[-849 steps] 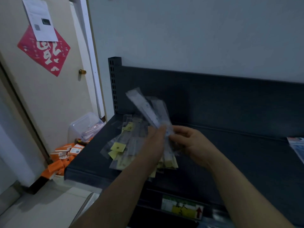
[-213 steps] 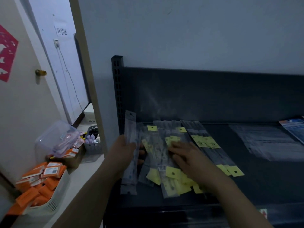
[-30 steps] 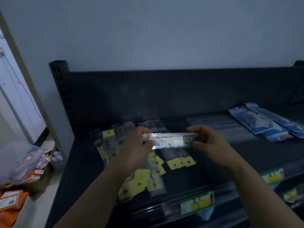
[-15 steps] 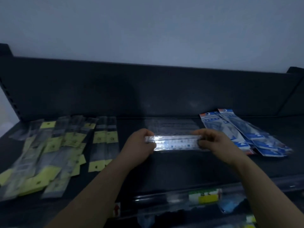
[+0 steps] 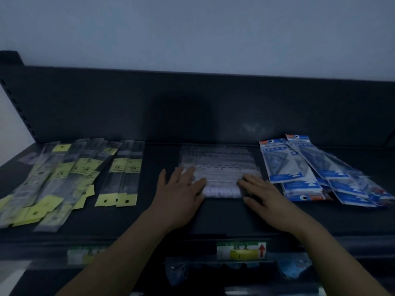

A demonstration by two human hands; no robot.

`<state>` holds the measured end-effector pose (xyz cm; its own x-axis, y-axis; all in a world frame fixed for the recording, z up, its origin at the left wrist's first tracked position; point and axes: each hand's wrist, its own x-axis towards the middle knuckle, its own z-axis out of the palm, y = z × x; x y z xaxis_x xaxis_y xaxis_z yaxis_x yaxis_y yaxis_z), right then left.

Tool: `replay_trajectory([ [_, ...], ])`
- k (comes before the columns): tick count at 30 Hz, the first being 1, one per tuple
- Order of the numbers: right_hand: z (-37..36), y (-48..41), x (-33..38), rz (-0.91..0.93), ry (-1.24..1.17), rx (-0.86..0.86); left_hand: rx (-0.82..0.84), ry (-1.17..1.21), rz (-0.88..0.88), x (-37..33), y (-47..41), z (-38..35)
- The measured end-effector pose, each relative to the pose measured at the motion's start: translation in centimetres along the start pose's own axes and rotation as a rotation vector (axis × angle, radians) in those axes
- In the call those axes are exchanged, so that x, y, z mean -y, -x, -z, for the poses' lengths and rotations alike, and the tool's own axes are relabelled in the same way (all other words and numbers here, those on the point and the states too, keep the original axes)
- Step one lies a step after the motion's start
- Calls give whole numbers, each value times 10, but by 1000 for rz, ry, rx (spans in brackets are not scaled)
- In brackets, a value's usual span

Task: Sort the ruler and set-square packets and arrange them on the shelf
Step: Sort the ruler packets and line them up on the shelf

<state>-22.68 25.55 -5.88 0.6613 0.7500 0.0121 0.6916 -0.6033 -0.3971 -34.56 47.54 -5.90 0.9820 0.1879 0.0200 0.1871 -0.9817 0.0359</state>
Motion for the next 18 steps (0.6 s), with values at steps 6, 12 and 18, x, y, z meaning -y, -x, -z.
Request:
replay_trajectory([
  [6, 12, 23, -3, 18, -21, 158, 6, 262, 89, 12, 16, 7],
  [12, 16, 37, -6, 19, -76, 131, -102, 402, 109, 9, 29, 9],
  [18, 20, 48, -4, -5, -208, 31, -246, 466, 142, 9, 32, 7],
])
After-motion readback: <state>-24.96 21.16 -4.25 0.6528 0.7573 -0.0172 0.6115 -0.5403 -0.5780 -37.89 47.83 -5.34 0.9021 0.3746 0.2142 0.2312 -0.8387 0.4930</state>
